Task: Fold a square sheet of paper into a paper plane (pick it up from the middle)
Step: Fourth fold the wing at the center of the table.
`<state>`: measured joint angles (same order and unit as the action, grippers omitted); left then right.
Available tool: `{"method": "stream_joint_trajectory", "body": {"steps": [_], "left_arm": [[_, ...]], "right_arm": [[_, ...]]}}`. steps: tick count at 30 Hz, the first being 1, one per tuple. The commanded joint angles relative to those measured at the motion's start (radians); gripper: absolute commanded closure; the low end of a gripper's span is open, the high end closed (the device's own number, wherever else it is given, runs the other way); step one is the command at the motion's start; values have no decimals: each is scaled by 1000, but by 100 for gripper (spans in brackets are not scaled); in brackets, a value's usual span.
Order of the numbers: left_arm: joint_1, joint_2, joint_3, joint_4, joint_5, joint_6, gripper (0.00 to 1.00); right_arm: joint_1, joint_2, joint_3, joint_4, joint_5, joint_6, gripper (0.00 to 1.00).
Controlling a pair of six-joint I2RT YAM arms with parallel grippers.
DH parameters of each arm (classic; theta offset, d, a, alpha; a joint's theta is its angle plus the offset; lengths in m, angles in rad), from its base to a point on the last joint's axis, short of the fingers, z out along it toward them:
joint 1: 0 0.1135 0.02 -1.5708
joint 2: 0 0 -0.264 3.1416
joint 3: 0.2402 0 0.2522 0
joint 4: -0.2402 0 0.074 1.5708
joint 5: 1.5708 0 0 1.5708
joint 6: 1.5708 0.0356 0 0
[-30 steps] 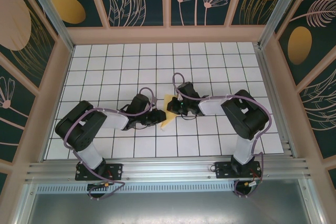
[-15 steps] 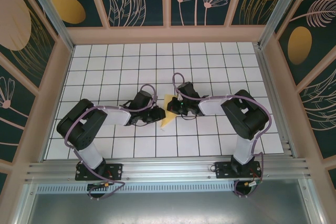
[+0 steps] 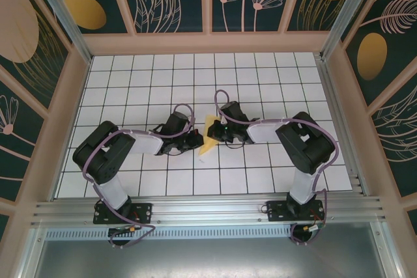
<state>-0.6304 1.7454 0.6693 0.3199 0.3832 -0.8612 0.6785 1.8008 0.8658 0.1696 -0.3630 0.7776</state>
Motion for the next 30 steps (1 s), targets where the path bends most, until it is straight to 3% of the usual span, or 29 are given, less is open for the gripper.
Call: {"method": "stream_joint_trajectory", "body": {"steps": [1, 6, 19, 30], "left_arm": [[20, 39, -48, -58, -127, 8, 99], [20, 37, -57, -37, -86, 13, 99], [21, 76, -59, -90, -72, 43, 100], [20, 98, -66, -100, -78, 53, 100]], "right_arm": [[-15, -82, 4, -4, 25, -15, 91], [-21, -63, -1, 22, -38, -9, 92], [-45, 71, -35, 59, -19, 33, 93], [-93, 19, 24, 8, -43, -9, 92]]}}
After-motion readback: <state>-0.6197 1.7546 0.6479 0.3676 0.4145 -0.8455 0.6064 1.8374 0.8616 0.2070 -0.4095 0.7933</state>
